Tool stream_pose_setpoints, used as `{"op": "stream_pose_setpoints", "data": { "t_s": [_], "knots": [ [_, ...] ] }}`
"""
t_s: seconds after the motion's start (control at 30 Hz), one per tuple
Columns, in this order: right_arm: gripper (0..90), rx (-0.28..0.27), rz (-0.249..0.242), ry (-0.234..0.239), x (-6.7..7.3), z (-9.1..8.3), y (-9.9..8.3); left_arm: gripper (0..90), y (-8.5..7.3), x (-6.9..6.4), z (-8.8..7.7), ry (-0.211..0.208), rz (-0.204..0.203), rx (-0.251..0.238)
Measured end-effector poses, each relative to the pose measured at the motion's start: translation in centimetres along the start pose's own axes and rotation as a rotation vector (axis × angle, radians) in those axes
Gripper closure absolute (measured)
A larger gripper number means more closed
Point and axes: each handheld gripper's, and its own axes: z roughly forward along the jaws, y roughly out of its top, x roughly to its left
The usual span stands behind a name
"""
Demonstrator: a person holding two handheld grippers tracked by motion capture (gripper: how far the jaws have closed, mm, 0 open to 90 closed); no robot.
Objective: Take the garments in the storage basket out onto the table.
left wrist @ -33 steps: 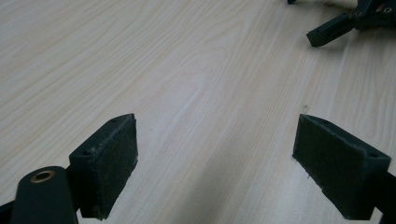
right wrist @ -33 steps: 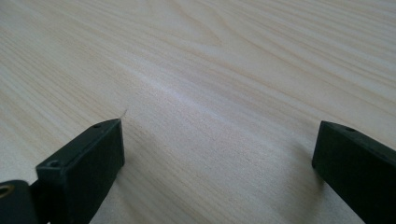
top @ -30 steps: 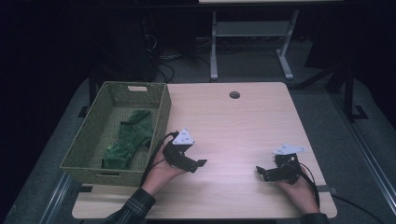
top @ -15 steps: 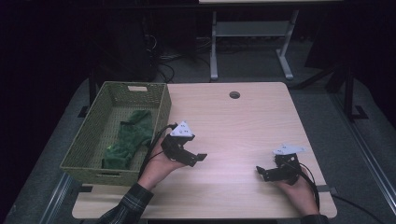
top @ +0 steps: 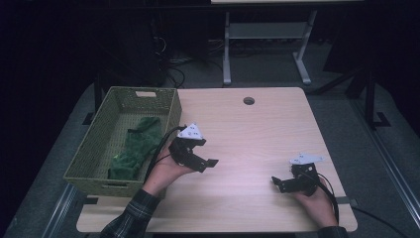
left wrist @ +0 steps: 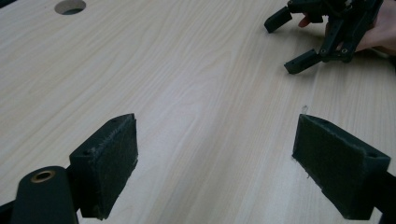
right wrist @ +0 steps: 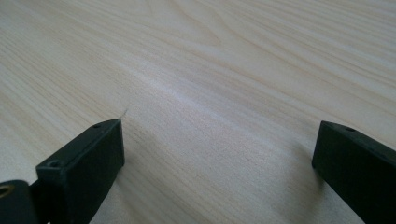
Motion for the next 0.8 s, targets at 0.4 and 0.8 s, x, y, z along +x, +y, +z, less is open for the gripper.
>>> {"op": "stream_pose_setpoints", "data": {
  "t_s": [0.4, 0.8],
  "knots": [
    [2.1, 0.0, -0.004, 0.004, 0.0, 0.1, 0.1, 13.4, 1.3, 1.7, -1.1, 0.004, 0.002, 0.017],
    [2.1, -0.002, -0.002, 0.001, 0.0, 0.1, 0.1, 13.5, 0.8, 2.9, -3.0, 0.04, 0.011, 0.024]
  ]
}}
